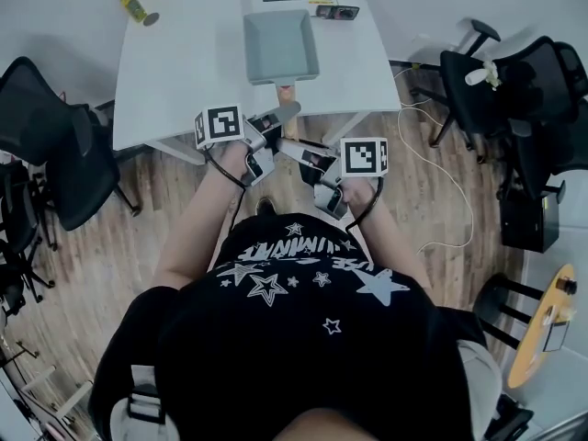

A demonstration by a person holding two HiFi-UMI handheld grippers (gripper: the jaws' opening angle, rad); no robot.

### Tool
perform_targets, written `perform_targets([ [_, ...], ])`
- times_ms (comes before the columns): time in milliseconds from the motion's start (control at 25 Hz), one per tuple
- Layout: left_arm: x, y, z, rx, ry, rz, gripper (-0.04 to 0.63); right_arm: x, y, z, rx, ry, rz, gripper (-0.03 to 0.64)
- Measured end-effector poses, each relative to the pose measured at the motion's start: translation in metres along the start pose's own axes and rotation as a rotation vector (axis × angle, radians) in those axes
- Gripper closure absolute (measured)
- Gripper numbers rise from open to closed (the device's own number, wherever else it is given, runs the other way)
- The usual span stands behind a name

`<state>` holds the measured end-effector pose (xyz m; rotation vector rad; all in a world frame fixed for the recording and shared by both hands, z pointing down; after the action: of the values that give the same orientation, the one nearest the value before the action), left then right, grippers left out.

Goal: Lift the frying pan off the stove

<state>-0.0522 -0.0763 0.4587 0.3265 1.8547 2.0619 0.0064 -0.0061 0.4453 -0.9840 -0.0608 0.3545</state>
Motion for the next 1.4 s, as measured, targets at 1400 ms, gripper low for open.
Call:
perform_targets([
  [1400, 0.025, -0.023, 0.099, -0.014, -0.107, 0.003, 0.43, 0.054, 0.055, 0.066, 0.046, 0.074, -0.107, 0.476],
])
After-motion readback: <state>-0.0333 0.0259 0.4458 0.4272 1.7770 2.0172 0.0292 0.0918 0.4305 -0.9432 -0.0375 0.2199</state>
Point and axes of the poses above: the fingertips, and each gripper's own axes: x backward along the fingers, y to its left, z out of its underside, the point moved 5 cm from there along x, backward along the fingers, and after that the axes turned 10 degrees about x, right-handed, at the moved point
